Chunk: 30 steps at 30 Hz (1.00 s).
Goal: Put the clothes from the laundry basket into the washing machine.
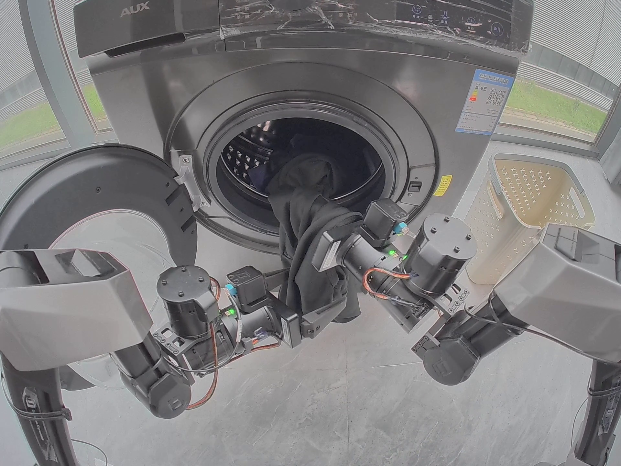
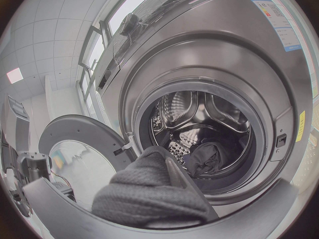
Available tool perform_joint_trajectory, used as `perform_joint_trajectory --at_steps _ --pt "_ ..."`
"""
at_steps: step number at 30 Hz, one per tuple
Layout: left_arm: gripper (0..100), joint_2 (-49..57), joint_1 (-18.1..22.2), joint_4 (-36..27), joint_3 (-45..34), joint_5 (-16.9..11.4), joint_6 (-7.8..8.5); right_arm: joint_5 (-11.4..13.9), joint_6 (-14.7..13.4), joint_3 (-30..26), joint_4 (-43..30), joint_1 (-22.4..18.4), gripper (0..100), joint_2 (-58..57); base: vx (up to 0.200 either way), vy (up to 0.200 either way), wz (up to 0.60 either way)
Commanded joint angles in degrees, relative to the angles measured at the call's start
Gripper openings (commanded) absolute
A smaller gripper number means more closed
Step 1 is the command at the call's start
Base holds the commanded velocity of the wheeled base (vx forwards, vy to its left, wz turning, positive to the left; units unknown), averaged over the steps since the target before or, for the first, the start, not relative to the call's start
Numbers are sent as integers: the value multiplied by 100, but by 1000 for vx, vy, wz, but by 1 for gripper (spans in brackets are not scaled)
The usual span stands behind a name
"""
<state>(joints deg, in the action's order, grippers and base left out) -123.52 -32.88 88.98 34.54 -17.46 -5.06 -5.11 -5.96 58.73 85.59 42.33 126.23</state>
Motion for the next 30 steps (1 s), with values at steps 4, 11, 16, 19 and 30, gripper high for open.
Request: perform_joint_trajectory --at_steps 4,11,16,19,30 --pt "100 -577 133 49 545 252 5 -8 -45 -64 10 74 0 -55 0 0 0" --pt "100 -938 150 49 923 515 -4 -113 -133 -187 19 259 0 -125 0 0 0" --pt "100 -982 159 49 1055 603 -65 -227 -160 -196 19 373 0 -117 0 0 0" --pt "100 -982 150 49 1073 612 -74 -227 -160 -187 10 373 0 -117 0 0 0" --pt "0 -1017 203 58 1240 902 -144 -236 -195 -240 10 250 0 -257 0 0 0"
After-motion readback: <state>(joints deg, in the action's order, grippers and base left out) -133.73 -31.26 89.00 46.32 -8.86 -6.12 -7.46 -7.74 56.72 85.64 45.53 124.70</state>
